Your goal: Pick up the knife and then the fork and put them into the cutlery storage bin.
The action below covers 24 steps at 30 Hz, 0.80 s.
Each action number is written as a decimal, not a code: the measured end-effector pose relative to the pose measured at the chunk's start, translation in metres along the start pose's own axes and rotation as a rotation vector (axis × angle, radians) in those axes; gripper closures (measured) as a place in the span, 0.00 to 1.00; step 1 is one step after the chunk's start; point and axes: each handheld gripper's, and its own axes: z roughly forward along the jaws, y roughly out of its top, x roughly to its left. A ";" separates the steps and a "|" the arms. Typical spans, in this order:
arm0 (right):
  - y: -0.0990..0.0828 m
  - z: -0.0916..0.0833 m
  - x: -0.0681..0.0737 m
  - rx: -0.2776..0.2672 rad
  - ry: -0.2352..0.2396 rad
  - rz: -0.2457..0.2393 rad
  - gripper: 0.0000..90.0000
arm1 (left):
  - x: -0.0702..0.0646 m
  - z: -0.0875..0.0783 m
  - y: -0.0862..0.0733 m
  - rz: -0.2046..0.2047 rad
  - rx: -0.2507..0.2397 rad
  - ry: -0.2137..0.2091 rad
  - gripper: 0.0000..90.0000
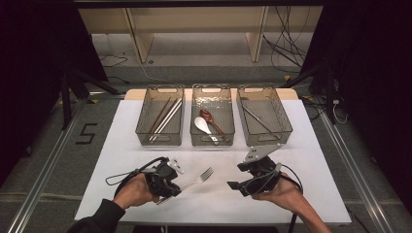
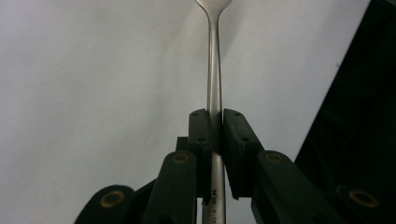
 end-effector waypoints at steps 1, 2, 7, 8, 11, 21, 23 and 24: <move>0.002 0.002 0.004 -0.001 0.013 -0.016 0.36 | -0.001 0.001 0.002 0.010 0.006 -0.005 0.91; 0.003 0.003 0.006 0.000 0.023 -0.026 0.36 | -0.003 0.002 0.004 0.019 0.007 -0.012 0.91; 0.008 0.012 0.019 0.020 0.068 -0.085 0.36 | -0.014 0.005 0.013 0.061 0.014 -0.032 0.91; 0.009 0.014 0.021 0.021 0.075 -0.094 0.36 | -0.016 0.006 0.015 0.071 0.020 -0.037 0.91; 0.011 0.019 0.026 0.026 0.093 -0.113 0.36 | -0.021 0.008 0.019 0.093 0.031 -0.047 0.91; 0.012 0.033 0.036 0.047 0.107 -0.171 0.38 | -0.028 0.007 0.027 0.123 0.036 -0.098 0.91; 0.012 0.034 0.037 0.049 0.107 -0.192 0.38 | -0.028 0.007 0.028 0.122 0.034 -0.103 0.91; 0.012 0.035 0.038 0.053 0.107 -0.197 0.38 | -0.028 0.007 0.028 0.126 0.037 -0.107 0.91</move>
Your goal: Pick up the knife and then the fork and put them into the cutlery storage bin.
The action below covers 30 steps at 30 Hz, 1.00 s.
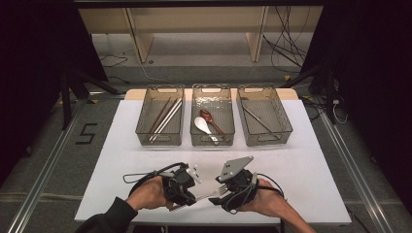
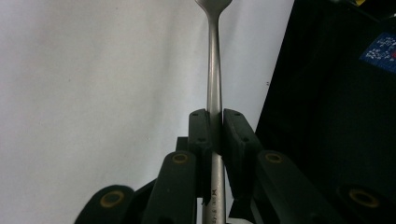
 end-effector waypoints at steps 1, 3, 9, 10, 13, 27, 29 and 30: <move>0.000 0.001 0.000 0.001 -0.003 -0.006 0.38 | 0.000 0.000 0.000 0.002 0.002 -0.001 0.91; 0.000 0.002 0.002 0.009 -0.004 -0.021 0.39 | -0.001 0.001 0.001 -0.003 -0.003 -0.009 0.91; -0.001 0.007 0.004 0.044 -0.013 -0.064 0.41 | -0.002 0.002 0.005 0.012 0.010 -0.024 0.91; -0.001 0.008 0.004 0.044 -0.012 -0.070 0.41 | -0.002 0.002 0.005 0.015 0.013 -0.027 0.91; -0.001 0.011 0.007 0.067 -0.009 -0.099 0.42 | -0.003 0.002 0.006 0.019 0.018 -0.036 0.91; -0.003 0.027 0.019 0.161 -0.035 -0.214 0.53 | -0.005 0.001 0.009 0.019 0.014 -0.070 0.91; -0.003 0.028 0.021 0.168 -0.043 -0.229 0.55 | -0.005 0.001 0.009 0.015 0.010 -0.077 0.91; -0.003 0.028 0.021 0.173 -0.048 -0.238 0.57 | -0.006 0.002 0.009 0.006 0.001 -0.080 0.91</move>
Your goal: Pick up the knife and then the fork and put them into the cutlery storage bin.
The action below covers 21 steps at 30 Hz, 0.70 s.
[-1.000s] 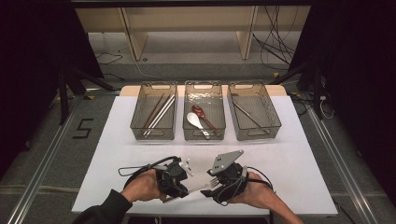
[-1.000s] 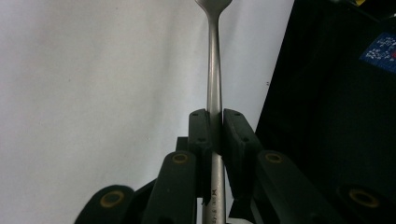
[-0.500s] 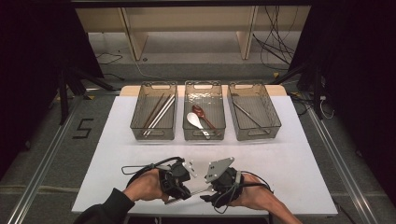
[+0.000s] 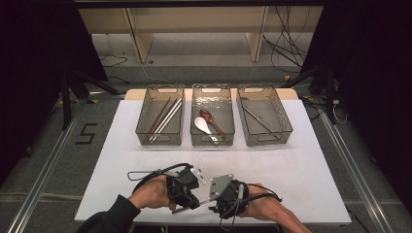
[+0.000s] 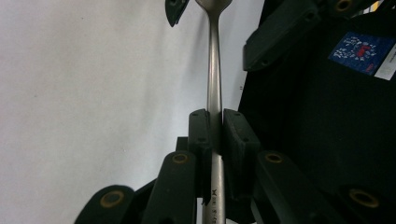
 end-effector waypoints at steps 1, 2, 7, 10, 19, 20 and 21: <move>0.000 0.000 0.000 0.003 0.003 -0.003 0.58 | 0.001 -0.001 0.000 0.012 0.009 -0.002 0.91; 0.000 0.000 0.001 0.006 -0.001 -0.009 0.59 | 0.001 -0.001 0.000 0.009 0.010 -0.004 0.91; 0.001 0.002 0.003 0.011 -0.020 -0.054 0.65 | 0.000 -0.001 0.001 0.004 0.016 -0.014 0.91; 0.000 0.003 0.003 0.014 -0.032 -0.083 0.68 | 0.000 -0.001 0.001 -0.003 0.008 -0.019 0.91; -0.001 0.006 0.010 0.046 -0.054 -0.146 0.77 | -0.001 0.001 0.002 -0.012 0.007 -0.038 0.91; -0.001 0.006 0.010 0.049 -0.050 -0.153 0.78 | -0.001 0.001 0.002 -0.008 0.008 -0.040 0.91; -0.001 0.006 0.010 0.044 -0.051 -0.161 0.81 | -0.001 0.001 0.002 -0.005 0.012 -0.041 0.91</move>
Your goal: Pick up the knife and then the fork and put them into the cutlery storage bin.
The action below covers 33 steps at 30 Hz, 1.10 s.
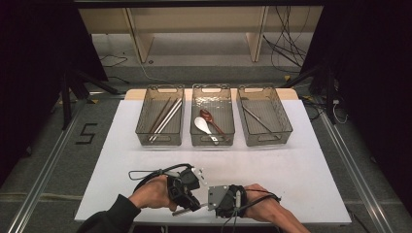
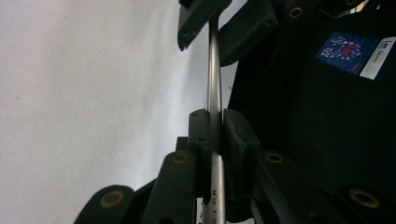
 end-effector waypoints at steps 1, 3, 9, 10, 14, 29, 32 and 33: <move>0.000 0.000 0.000 -0.004 -0.007 -0.005 0.83 | 0.000 0.000 0.000 0.004 0.002 -0.002 0.91; 0.000 0.000 0.000 -0.006 0.001 -0.020 0.87 | 0.000 0.000 0.000 0.000 0.000 -0.008 0.91; -0.001 0.000 0.003 0.000 0.012 -0.088 0.96 | 0.001 0.000 0.002 0.018 0.016 -0.027 0.90; -0.001 0.000 0.004 0.002 0.032 -0.083 0.96 | 0.002 0.000 0.002 0.019 0.017 -0.028 0.90; -0.002 -0.001 0.003 0.006 0.037 -0.087 0.98 | 0.002 -0.002 0.002 0.005 -0.013 -0.039 0.91; -0.023 -0.014 -0.017 0.021 -0.013 0.037 0.98 | 0.017 -0.031 -0.009 -0.092 -0.170 0.109 0.45; -0.029 -0.017 -0.024 0.020 -0.037 0.066 0.98 | 0.021 -0.037 -0.012 -0.101 -0.208 0.141 0.40; -0.031 -0.018 -0.026 0.023 -0.038 0.081 0.98 | 0.021 -0.039 -0.013 -0.111 -0.227 0.152 0.38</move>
